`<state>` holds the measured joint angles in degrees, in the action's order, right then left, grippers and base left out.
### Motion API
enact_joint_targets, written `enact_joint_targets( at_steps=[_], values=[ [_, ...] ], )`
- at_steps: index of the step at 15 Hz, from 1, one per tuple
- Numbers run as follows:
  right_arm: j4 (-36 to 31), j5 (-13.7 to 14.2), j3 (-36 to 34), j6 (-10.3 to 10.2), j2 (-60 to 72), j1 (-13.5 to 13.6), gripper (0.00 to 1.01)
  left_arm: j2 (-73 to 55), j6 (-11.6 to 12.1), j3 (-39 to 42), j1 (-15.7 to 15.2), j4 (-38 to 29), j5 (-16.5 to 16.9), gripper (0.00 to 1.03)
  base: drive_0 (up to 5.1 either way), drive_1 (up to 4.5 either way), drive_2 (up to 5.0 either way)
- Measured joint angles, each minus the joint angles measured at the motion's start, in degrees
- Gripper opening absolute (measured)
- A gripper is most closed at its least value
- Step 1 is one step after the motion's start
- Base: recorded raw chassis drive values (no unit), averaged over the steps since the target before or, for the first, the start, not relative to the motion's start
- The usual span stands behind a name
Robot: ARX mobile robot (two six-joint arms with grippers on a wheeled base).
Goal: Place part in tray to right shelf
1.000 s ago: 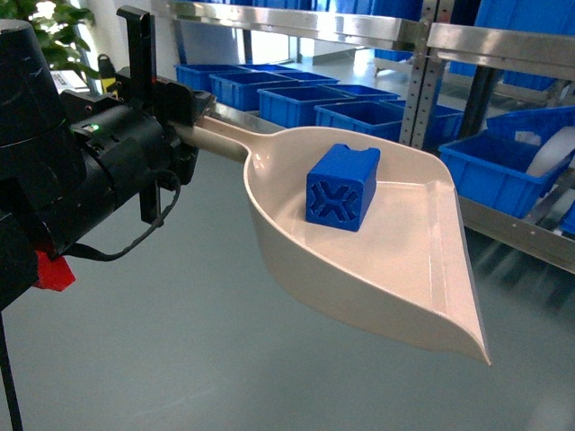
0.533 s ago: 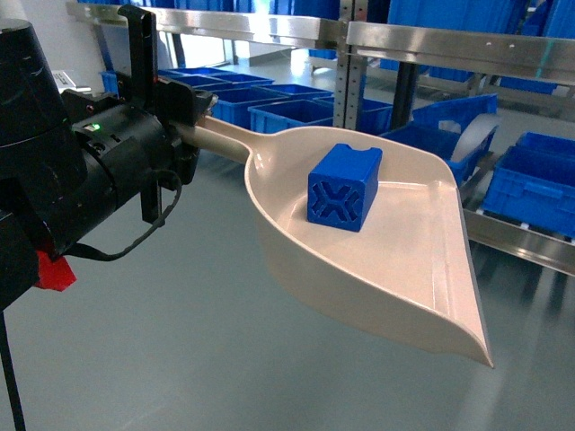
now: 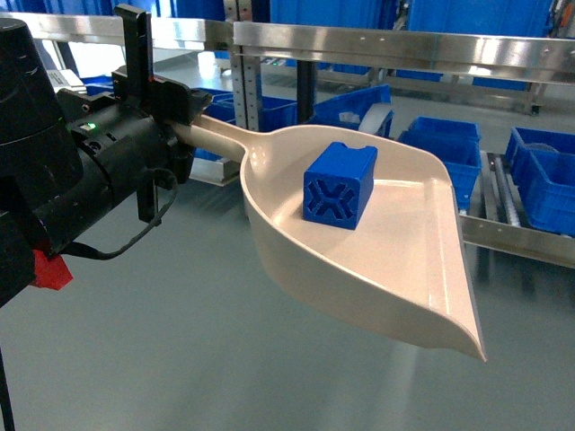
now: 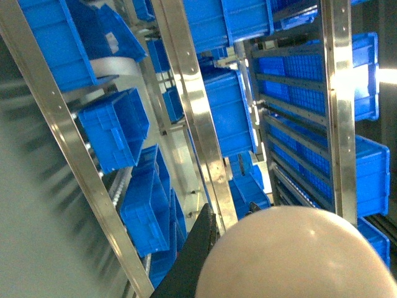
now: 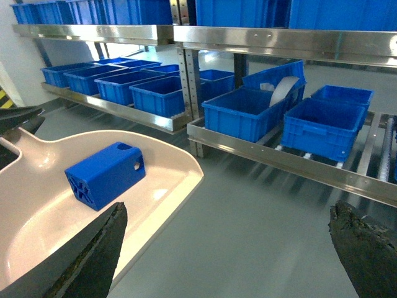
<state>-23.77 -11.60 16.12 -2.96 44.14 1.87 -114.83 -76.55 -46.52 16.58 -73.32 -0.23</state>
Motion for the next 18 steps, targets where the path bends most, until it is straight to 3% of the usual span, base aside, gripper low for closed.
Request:
enact_joint_targets(
  at_steps=[18],
  values=[
    [0.0, 0.0, 0.0, 0.02, 0.0, 0.0, 0.98, 0.0, 0.02, 0.0, 0.11, 0.02, 0.0, 0.12, -1.6, -1.62, -1.6]
  ],
)
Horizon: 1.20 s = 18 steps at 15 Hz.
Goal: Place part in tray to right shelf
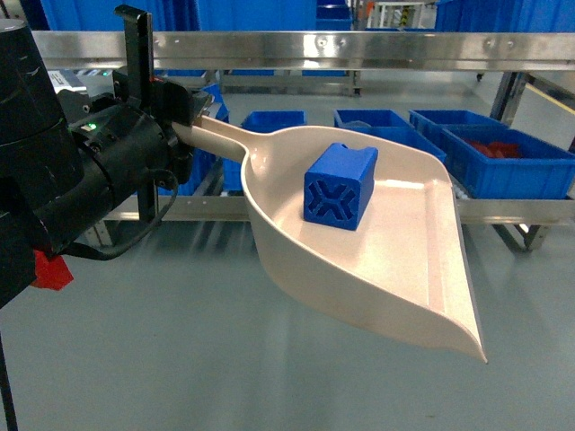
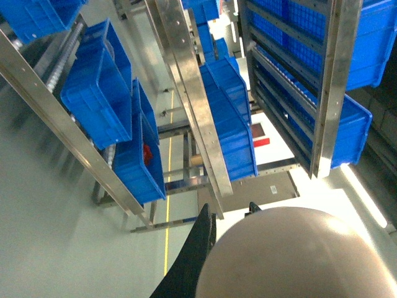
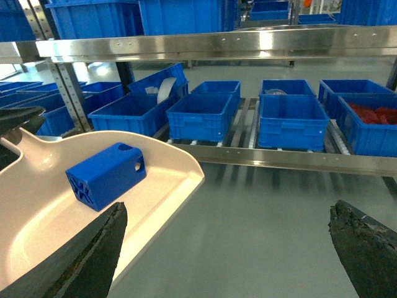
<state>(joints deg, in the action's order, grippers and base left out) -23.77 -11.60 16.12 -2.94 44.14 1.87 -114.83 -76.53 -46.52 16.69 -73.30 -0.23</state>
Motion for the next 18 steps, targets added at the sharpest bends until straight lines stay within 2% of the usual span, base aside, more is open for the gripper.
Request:
enact_joint_targets(
  at_steps=[4, 18],
  values=[
    [-0.02, 0.04, 0.0, 0.0, -0.02, -0.07, 0.98, 0.0, 0.0, 0.0, 0.2, 0.0, 0.02, 0.12, -1.7, -1.68, -1.7],
    [0.02, 0.04, 0.0, 0.0, 0.0, -0.04, 0.98, 0.0, 0.0, 0.0, 0.04, 0.0, 0.02, 0.12, 0.0, 0.0, 0.0]
  ],
)
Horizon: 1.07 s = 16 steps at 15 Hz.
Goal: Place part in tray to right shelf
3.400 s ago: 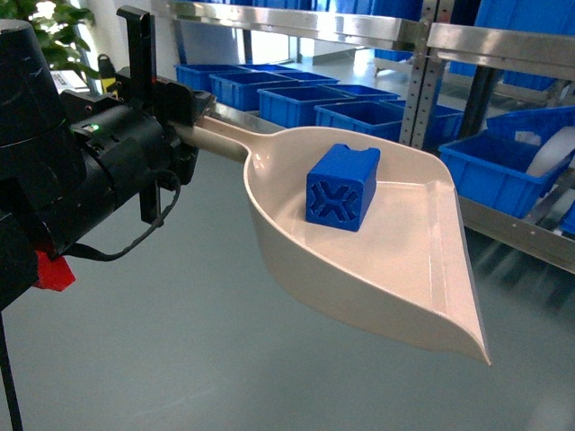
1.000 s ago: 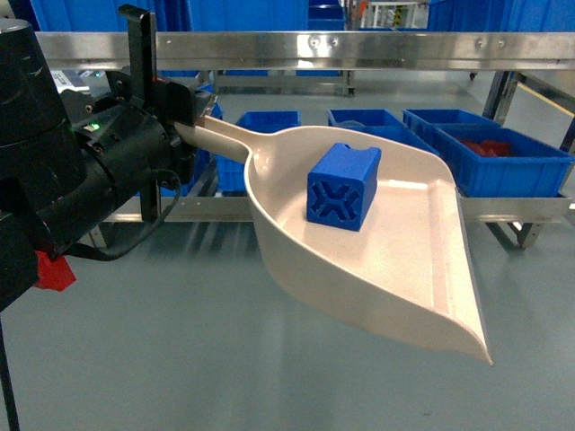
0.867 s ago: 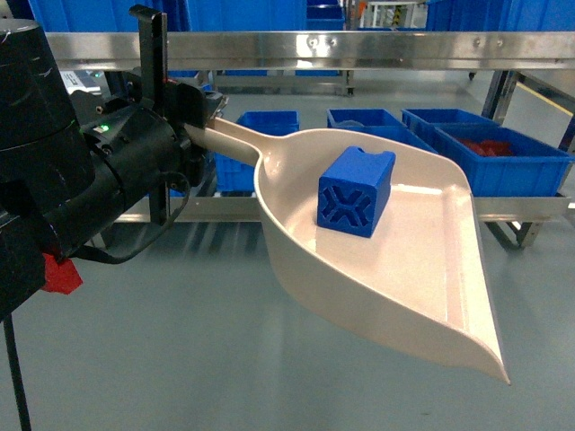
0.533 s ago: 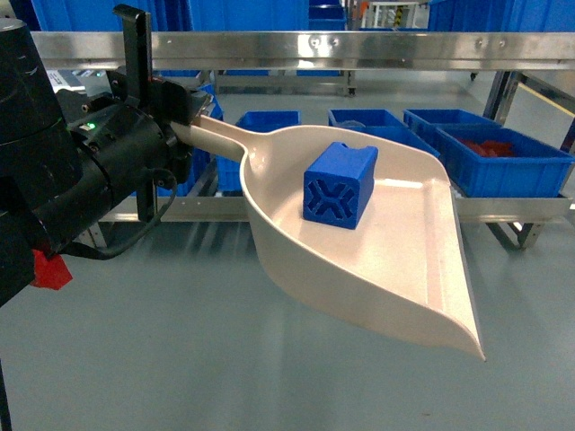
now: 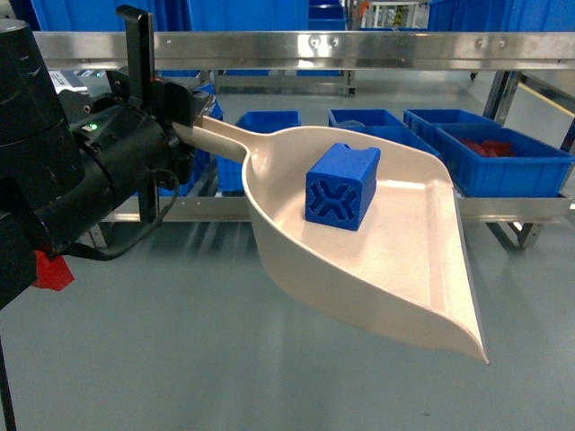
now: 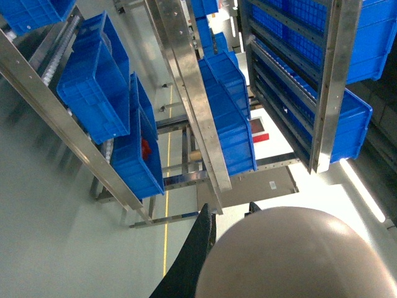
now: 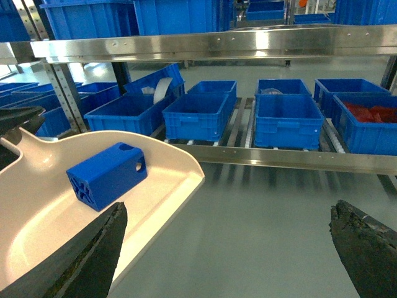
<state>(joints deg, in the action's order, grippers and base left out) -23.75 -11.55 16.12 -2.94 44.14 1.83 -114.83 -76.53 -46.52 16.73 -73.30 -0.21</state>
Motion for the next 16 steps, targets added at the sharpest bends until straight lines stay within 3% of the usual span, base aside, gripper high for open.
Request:
enact_joint_targets(
  at_steps=[16],
  values=[
    [-0.02, -0.02, 0.0, 0.0, 0.0, 0.0, 0.98, 0.0, 0.0, -0.02, 0.0, 0.0, 0.0, 0.12, 0.0, 0.0, 0.0]
  ],
)
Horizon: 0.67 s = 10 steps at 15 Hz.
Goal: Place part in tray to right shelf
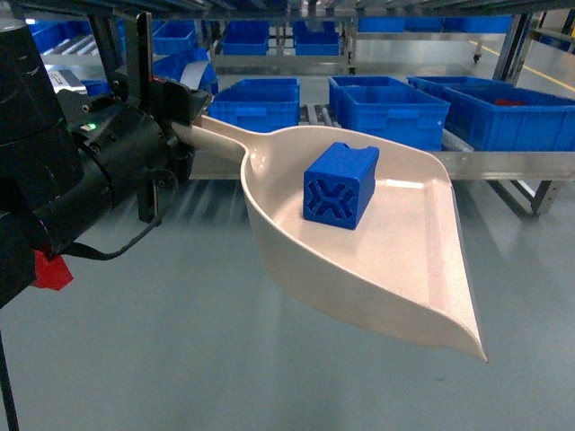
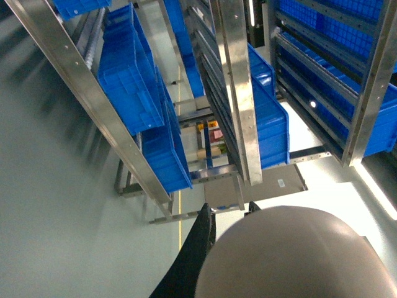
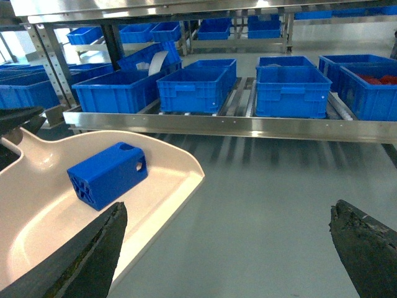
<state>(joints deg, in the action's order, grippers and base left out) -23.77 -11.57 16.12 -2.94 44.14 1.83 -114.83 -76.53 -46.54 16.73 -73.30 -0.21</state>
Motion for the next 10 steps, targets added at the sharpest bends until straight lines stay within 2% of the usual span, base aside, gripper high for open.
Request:
enact_joint_targets(
  at_steps=[10],
  values=[
    [-0.02, 0.04, 0.0, 0.0, 0.0, 0.0, 0.98, 0.0, -0.02, 0.09, 0.0, 0.04, 0.0, 0.12, 0.0, 0.0, 0.0]
  ],
)
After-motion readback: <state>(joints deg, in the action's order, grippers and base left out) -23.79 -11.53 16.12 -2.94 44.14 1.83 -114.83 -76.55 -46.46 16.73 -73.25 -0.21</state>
